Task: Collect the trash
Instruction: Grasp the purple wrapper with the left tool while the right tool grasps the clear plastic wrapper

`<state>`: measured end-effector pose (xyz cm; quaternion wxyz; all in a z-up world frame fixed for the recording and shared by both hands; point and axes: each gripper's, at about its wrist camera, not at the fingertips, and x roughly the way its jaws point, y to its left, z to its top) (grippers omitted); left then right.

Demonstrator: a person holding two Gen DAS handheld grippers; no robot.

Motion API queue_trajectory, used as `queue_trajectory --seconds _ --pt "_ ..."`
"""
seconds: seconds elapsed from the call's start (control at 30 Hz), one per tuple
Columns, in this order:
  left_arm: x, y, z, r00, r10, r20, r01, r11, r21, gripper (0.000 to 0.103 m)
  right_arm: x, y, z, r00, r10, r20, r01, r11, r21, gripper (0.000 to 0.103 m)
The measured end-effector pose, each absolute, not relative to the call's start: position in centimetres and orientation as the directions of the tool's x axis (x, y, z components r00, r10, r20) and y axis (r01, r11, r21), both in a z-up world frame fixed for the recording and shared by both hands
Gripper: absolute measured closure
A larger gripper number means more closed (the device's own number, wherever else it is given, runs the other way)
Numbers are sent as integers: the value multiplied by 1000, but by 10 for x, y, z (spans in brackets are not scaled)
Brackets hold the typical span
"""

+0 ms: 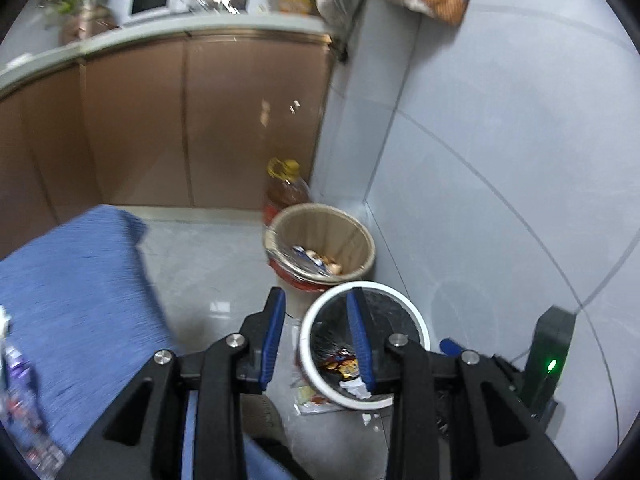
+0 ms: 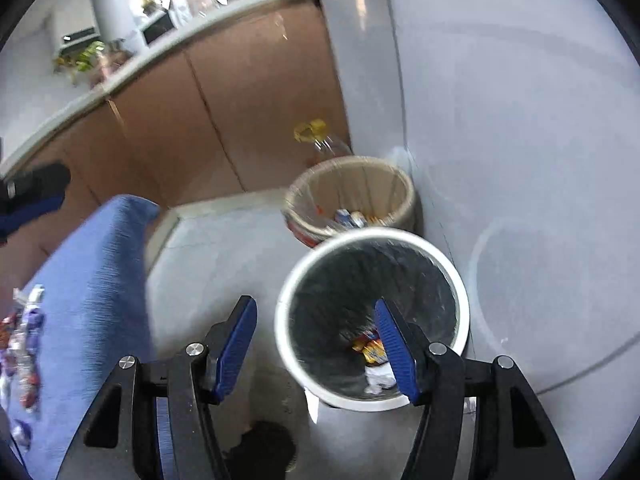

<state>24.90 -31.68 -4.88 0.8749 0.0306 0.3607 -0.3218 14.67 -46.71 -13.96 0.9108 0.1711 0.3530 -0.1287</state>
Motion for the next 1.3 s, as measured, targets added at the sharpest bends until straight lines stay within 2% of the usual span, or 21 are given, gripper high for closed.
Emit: queue_trajectory --seconds 0.43,0.7,0.97,1.3 --pt "153 -134 27 716 -445 -538 464 879 -109 71 98 -353 -16 872 2 -489 109 974 198 43" --pt "113 -26 35 787 -337 -516 341 936 -91 67 70 -291 23 901 118 -417 -51 984 168 43" --pt "88 45 7 787 -293 -543 272 955 -120 67 66 -248 30 885 219 -412 -170 973 153 43" --pt "101 42 -67 657 -371 -656 366 918 -152 67 99 -215 -4 806 319 -499 -263 948 181 43"
